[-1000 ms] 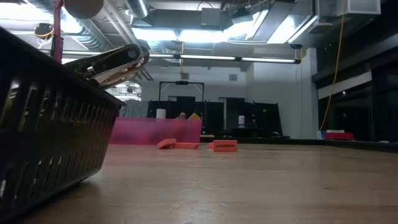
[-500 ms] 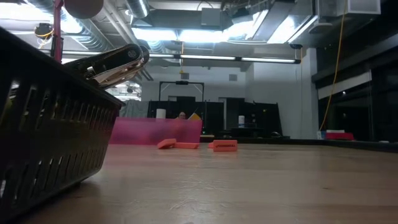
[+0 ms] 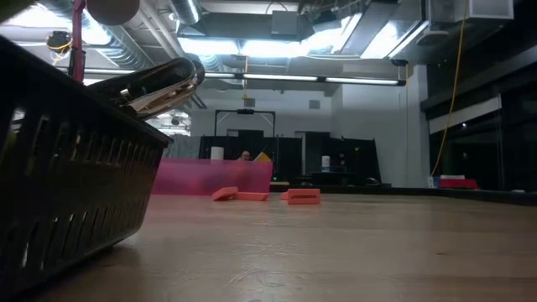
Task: Pick & Place School Supplies
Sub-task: Put the green hole puncher into the black bin, then put the orange eraser into the yellow bin
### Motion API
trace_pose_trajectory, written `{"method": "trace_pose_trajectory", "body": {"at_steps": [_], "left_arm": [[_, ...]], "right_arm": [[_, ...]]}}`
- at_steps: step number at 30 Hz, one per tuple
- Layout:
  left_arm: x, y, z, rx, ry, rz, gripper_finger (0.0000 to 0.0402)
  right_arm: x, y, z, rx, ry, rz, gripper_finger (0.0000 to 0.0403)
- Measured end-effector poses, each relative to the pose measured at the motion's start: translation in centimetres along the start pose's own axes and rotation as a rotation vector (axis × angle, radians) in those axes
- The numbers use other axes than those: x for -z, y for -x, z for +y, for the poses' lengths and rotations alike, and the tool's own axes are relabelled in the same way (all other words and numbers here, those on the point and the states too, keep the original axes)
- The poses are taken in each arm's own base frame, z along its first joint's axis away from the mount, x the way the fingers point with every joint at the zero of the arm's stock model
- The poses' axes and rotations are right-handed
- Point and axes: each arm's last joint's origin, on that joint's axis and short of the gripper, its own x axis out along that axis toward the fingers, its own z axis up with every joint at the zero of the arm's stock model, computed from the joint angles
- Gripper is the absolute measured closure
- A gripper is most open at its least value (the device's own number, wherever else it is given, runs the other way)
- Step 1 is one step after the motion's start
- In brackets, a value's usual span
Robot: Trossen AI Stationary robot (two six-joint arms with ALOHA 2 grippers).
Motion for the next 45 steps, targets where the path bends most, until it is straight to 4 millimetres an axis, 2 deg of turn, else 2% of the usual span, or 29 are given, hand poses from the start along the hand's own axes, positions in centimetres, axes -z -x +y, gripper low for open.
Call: {"method": "trace_pose_trajectory", "body": {"at_steps": [12, 18, 27, 32, 36, 38, 41, 45], "left_arm": [[0.2, 0.1, 0.0, -0.008, -0.019, -0.001, 0.0401], [1.4, -0.2, 0.3, -0.029, -0.003, 0.016, 0.0401], [2.2, 0.6, -0.6, -0.034, 0.021, -0.108, 0.0400], [2.2, 1.5, -1.8, -0.022, 0.022, -0.240, 0.0400], [0.7, 2.3, -2.6, -0.023, -0.059, -0.284, 0.0400], [-0.7, 2.1, -2.3, -0.066, -0.099, -0.264, 0.0399], [-3.3, 1.5, -0.7, -0.183, -0.101, -0.170, 0.0390], [-7.9, 0.8, 1.7, -0.344, -0.123, -0.087, 0.0358]], "right_arm": [[0.0, 0.0, 0.0, 0.000, -0.015, -0.002, 0.0195], [0.0, 0.0, 0.0, 0.000, -0.019, 0.001, 0.0195], [0.0, 0.0, 0.0, -0.001, -0.043, 0.017, 0.0195], [0.0, 0.0, 0.2, -0.015, -0.033, 0.014, 0.0195], [-0.1, 0.0, 1.1, -0.079, 0.041, -0.017, 0.0195], [-0.2, 0.0, 1.3, -0.097, 0.107, -0.026, 0.0195], [-0.4, -0.1, 1.4, -0.099, 0.136, -0.031, 0.0195], [-0.4, -0.1, 1.4, -0.095, 0.109, -0.032, 0.0195]]}}
